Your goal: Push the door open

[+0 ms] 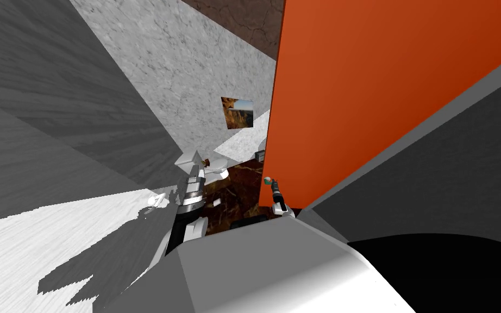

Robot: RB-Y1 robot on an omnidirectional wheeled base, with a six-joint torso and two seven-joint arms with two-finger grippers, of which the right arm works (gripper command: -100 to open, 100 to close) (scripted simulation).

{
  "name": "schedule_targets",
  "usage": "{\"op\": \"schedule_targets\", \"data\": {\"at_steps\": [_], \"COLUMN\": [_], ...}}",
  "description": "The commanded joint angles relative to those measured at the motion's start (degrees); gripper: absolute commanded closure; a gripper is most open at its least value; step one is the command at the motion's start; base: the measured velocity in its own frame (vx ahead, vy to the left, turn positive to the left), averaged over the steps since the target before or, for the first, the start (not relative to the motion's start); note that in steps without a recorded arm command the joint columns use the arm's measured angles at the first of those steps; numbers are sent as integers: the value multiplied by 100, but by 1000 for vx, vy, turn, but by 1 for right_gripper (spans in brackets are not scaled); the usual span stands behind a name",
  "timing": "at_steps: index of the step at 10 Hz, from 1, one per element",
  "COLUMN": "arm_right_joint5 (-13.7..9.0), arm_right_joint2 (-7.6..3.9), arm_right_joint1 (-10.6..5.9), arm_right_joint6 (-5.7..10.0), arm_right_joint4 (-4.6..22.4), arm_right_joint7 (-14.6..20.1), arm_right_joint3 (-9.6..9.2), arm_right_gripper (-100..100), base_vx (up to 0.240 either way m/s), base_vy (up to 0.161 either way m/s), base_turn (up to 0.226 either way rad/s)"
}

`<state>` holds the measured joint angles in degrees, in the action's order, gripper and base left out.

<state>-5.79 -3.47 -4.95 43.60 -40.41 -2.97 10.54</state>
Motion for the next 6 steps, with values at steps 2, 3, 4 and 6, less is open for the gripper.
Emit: {"op": "schedule_targets", "data": {"at_steps": [2,3,4,6], "arm_right_joint5": [-86,-134,-166,-251], "arm_right_joint2": [-116,-142,-157,-184], "arm_right_joint1": [-22,-20,-19,-15], "arm_right_joint6": [47,51,54,61], "arm_right_joint4": [-18,-13,-10,0], "arm_right_joint7": [-47,-75,-95,-147], "arm_right_joint3": [168,254,313,466], "arm_right_gripper": [100,100,100,100], "base_vx": [213,234,237,219], "base_vy": [50,44,42,38], "base_turn": [-37,-67,-51,-69]}}
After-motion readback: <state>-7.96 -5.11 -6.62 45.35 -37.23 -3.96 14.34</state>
